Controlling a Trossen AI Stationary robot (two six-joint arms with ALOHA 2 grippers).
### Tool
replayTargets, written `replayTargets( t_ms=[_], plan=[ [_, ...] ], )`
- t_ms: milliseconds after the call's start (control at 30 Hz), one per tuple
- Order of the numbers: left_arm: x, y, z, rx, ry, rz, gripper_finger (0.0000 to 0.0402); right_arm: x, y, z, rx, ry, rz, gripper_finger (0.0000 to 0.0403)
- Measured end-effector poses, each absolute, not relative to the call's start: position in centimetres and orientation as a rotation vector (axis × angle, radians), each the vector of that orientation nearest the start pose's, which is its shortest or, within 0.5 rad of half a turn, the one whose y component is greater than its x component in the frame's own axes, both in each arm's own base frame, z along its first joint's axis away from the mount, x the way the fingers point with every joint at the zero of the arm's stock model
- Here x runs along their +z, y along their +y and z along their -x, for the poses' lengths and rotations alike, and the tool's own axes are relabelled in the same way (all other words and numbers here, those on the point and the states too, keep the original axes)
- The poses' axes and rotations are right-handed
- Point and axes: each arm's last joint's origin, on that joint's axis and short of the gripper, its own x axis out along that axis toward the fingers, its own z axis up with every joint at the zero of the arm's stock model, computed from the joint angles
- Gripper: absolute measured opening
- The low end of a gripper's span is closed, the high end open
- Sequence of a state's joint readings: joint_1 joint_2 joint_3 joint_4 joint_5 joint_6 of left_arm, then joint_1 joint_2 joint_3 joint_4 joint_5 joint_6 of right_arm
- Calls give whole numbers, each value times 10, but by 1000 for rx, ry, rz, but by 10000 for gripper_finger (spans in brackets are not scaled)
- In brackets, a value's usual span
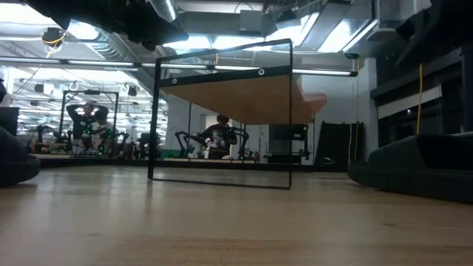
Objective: Pick and place slides into the shelf
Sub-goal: Put the right black slide on the shelf
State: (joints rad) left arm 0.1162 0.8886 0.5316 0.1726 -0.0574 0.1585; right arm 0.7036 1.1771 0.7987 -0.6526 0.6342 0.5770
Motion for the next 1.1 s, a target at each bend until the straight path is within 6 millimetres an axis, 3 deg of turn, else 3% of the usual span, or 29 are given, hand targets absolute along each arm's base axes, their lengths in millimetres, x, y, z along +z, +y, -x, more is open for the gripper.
replayTargets(
  t_ms=[267,567,1100],
  plan=[
    [261,25,-197,158,202,-153,0,224,153,-185,-227,958,66,2],
    [261,25,-197,158,203,-153,0,213,167,-187,-308,1136,48,6],
    [260,25,-197,157,206,-153,0,189,171,-191,-358,1212,150,102]
  ],
)
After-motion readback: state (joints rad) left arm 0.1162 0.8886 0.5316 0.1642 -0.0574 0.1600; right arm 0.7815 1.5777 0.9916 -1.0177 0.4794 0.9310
